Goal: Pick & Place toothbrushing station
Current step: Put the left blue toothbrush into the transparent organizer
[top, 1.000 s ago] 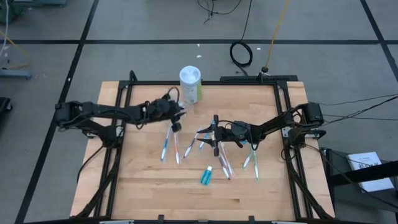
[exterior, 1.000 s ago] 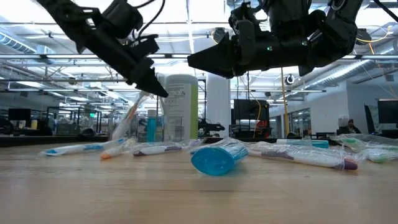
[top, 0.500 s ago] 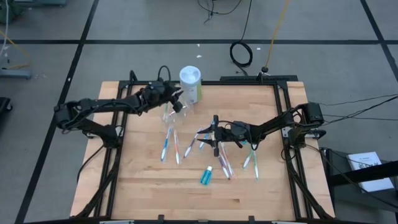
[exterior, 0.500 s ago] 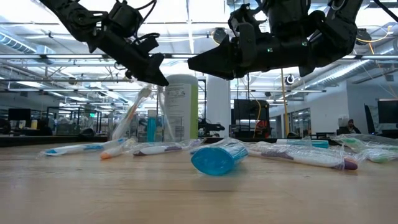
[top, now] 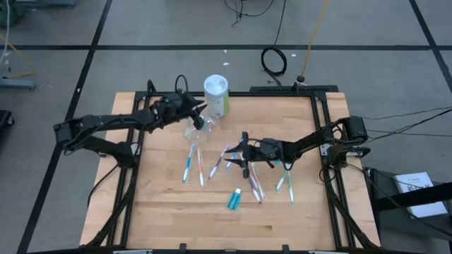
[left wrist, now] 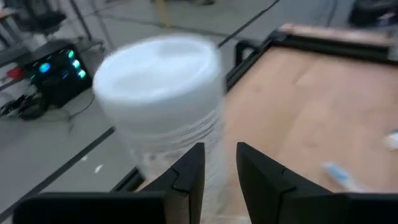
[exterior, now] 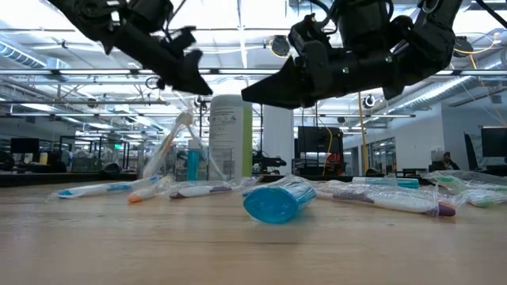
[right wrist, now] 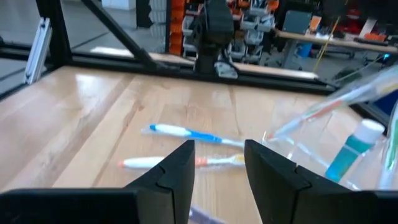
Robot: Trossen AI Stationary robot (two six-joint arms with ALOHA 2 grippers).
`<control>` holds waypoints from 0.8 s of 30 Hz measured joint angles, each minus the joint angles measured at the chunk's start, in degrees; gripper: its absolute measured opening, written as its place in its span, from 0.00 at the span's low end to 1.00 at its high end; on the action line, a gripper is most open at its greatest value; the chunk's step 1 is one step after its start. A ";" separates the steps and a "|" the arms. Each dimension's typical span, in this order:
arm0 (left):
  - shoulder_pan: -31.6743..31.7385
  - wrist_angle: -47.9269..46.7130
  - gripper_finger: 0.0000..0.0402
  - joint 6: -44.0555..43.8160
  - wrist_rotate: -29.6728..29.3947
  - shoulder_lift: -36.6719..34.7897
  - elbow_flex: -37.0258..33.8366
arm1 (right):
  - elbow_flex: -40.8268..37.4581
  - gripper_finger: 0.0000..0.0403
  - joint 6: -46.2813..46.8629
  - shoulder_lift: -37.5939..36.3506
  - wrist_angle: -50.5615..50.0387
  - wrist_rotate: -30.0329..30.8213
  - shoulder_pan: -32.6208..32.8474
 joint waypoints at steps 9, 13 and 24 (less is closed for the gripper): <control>-6.92 -17.32 0.25 -5.00 4.18 -6.01 0.02 | 0.00 0.32 0.01 0.00 -0.63 0.00 0.00; -11.25 -25.85 0.25 -8.89 4.30 -6.01 0.00 | 0.00 0.32 0.01 0.00 -0.87 0.00 0.00; -23.80 -36.63 0.25 -29.99 4.27 -5.51 -0.02 | 0.00 0.32 0.56 0.00 -1.59 0.00 0.13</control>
